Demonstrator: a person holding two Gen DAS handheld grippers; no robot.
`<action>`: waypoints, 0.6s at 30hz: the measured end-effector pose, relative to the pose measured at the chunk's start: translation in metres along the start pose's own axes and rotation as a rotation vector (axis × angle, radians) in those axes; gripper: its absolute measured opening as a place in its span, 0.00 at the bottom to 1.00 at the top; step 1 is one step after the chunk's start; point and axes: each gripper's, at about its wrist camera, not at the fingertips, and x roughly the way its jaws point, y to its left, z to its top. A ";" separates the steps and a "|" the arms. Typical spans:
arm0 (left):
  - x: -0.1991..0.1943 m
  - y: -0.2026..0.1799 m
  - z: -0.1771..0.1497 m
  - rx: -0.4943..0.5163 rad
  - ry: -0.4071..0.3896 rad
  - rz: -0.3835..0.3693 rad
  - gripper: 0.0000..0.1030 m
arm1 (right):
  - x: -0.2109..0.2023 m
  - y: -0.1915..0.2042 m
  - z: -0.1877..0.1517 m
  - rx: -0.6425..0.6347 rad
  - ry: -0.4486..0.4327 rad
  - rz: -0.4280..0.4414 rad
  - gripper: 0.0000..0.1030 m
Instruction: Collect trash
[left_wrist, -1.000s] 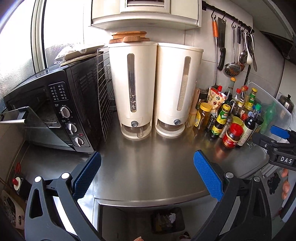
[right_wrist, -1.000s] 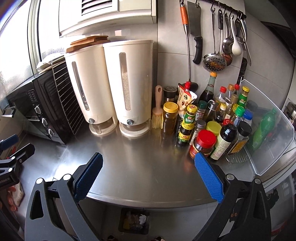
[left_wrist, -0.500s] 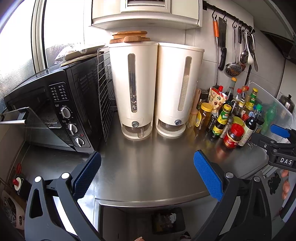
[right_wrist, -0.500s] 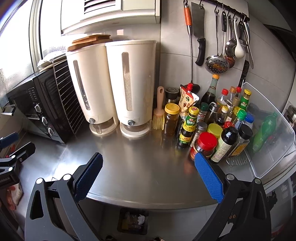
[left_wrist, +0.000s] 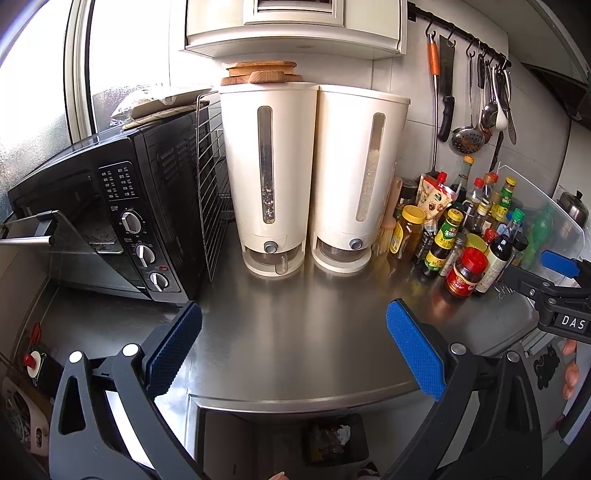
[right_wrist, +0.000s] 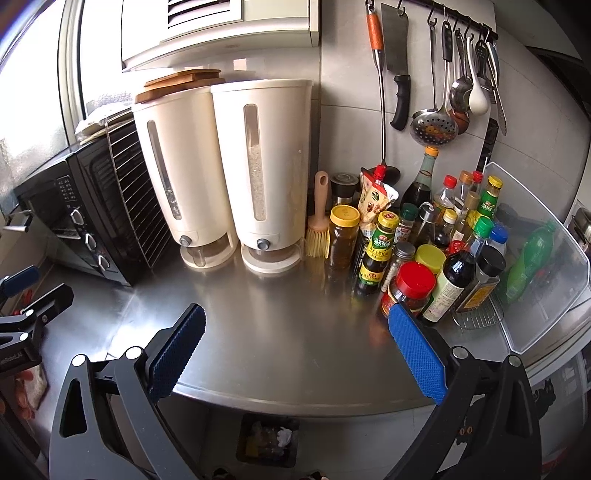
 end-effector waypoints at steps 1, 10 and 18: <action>0.000 0.000 0.000 -0.001 0.000 0.000 0.92 | 0.000 0.000 0.000 0.001 0.000 0.000 0.97; -0.001 0.000 0.001 -0.002 -0.004 0.001 0.92 | 0.000 -0.001 0.000 0.001 0.000 -0.001 0.97; -0.001 0.000 0.002 -0.001 -0.009 -0.001 0.92 | 0.000 -0.003 0.001 0.003 0.000 -0.006 0.97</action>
